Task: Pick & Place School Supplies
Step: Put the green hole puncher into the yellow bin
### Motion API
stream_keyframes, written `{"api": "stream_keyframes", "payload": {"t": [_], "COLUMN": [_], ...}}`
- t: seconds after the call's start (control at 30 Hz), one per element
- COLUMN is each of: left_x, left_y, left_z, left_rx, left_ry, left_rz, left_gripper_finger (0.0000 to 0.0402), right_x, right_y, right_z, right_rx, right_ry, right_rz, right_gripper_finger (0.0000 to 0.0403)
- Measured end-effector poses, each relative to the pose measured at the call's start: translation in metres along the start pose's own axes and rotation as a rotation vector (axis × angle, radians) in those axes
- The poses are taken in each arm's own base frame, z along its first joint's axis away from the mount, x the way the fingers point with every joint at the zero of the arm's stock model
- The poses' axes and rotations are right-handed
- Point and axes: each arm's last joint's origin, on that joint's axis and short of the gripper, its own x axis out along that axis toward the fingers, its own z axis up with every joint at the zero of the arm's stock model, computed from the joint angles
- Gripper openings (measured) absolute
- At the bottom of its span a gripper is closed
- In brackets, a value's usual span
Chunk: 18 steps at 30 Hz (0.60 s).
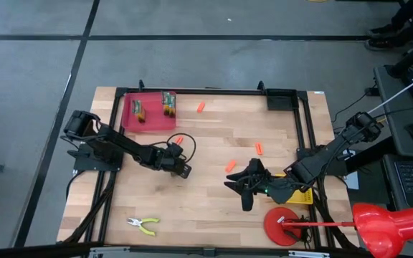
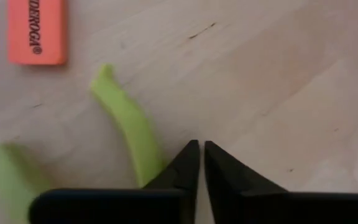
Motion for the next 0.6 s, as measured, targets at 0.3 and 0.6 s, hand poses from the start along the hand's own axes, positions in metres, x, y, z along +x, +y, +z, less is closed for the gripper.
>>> {"api": "stream_keyframes", "payload": {"t": [0.3, 0.6], "left_x": [-0.024, -0.05], "left_y": [-0.012, 0.005], "left_z": [0.013, 0.012], "left_rx": [0.009, 0.204], "left_ry": [-0.092, 0.006], "left_rz": [-0.16, -0.078], "left_gripper_finger": [0.0002, 0.0026], "right_x": [0.0, 0.0], "right_y": [0.001, 0.002], "right_z": [0.001, 0.001], "right_rx": [0.008, -0.012], "right_ry": [-0.008, -0.018], "right_rz": [0.011, 0.009], "right_gripper_finger": [0.0144, 0.0144]}}
